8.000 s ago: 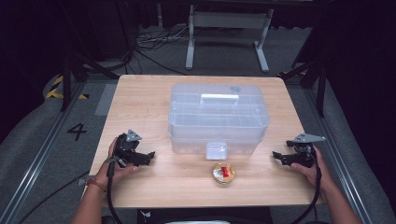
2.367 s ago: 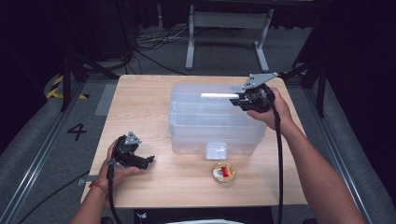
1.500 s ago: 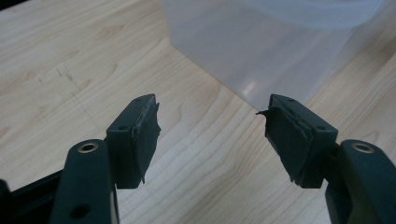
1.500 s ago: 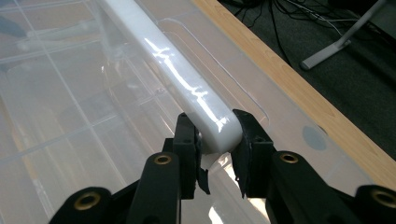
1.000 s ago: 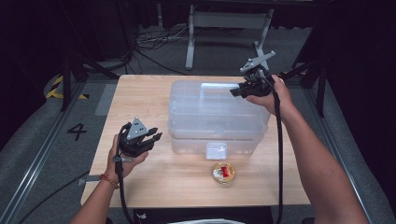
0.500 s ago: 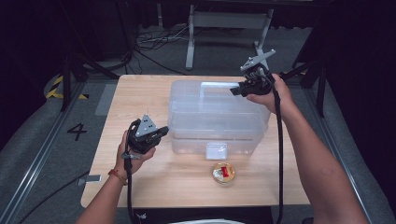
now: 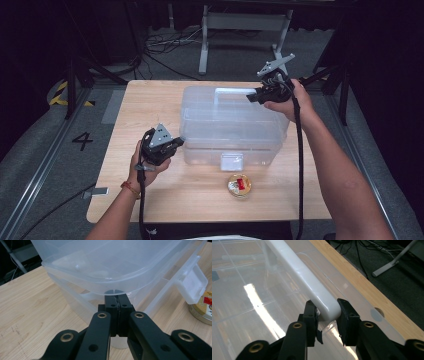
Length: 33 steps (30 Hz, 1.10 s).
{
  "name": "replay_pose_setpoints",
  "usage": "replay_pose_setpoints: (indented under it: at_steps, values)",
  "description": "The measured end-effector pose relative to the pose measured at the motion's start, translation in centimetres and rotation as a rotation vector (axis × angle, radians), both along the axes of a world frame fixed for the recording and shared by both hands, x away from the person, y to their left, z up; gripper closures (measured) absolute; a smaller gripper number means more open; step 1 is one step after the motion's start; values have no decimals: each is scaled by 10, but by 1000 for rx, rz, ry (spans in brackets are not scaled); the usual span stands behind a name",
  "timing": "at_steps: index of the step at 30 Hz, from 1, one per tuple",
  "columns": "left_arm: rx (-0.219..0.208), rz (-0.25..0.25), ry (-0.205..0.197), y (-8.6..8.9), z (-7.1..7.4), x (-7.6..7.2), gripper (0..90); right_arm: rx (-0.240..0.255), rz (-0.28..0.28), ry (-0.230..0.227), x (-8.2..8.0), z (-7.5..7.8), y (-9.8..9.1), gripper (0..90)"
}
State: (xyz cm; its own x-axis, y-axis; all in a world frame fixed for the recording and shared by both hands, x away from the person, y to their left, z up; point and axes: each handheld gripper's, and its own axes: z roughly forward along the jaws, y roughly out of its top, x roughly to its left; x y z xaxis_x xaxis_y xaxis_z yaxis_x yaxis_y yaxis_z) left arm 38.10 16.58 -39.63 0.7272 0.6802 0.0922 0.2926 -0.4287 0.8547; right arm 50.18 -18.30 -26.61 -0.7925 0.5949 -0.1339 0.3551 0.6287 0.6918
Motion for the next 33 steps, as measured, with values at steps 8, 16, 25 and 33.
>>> replay_pose_setpoints:
  at_steps: [8,16,25,33]
  values:
    - [1,5,-5,-1,0,1,900,7,-14,-68,-13,3,-9,591]
    - [0,8,-8,-1,0,1,900,58,-27,-135,-31,4,-34,572]
    - [4,16,-15,-2,1,2,899,136,-50,-228,-61,9,-82,554]
    - [-9,21,-16,-3,3,5,900,158,-105,-253,-78,-7,-116,545]
